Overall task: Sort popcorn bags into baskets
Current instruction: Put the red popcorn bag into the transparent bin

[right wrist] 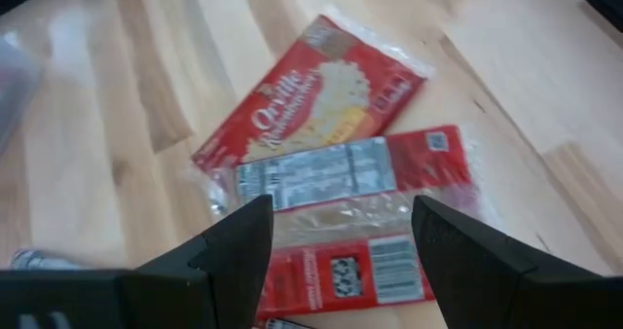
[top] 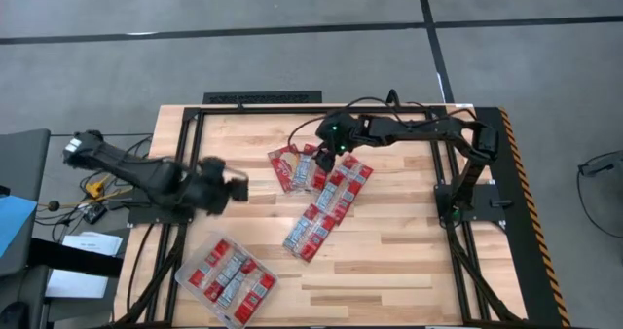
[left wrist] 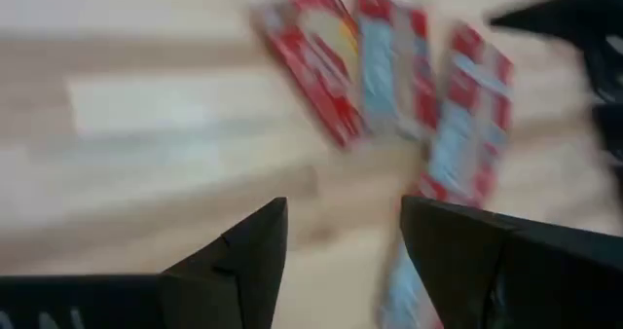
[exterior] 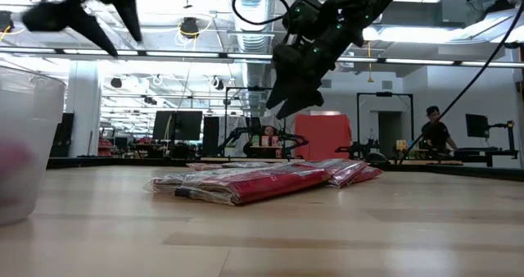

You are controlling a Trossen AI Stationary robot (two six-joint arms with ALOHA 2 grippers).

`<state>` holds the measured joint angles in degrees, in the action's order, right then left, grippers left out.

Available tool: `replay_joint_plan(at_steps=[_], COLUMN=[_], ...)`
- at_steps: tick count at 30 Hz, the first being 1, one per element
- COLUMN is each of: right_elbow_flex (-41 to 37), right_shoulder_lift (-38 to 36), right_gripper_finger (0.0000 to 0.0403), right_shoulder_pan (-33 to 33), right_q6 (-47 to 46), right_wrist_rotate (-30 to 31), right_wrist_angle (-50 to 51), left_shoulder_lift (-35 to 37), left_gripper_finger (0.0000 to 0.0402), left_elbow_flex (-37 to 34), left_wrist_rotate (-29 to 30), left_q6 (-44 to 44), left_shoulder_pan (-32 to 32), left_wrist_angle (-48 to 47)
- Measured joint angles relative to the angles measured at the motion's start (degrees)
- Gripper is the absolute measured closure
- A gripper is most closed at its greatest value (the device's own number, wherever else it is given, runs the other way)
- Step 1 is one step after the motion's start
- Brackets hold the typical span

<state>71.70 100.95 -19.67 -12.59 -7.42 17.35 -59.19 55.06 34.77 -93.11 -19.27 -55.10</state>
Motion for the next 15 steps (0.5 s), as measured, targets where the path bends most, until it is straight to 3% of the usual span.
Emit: replay_joint_plan(at_steps=[5, 8, 15], right_elbow_flex=[0.00, 0.00, -0.02], right_shoulder_lift=[0.00, 0.00, 0.00], right_gripper_finger=[0.0132, 0.0132, 0.0132], right_shoulder_pan=[-0.69, -0.67, -0.65], right_q6=[-1.12, -1.54, -1.54], right_wrist_rotate=[0.04, 0.02, 0.02], right_wrist_angle=[1.01, 1.93, 3.80], left_shoulder_lift=[-2.73, -4.57, -9.48], left_gripper_finger=[0.0196, 0.0173, 0.0110], left_elbow_flex=[-3.49, -8.17, -19.38], left_wrist_rotate=[-5.46, -10.31, -17.63], left_q6=[12.91, 18.61, 20.55], left_shoulder_pan=[13.89, 21.02, 32.75], left_wrist_angle=[8.09, 18.45, 41.13])
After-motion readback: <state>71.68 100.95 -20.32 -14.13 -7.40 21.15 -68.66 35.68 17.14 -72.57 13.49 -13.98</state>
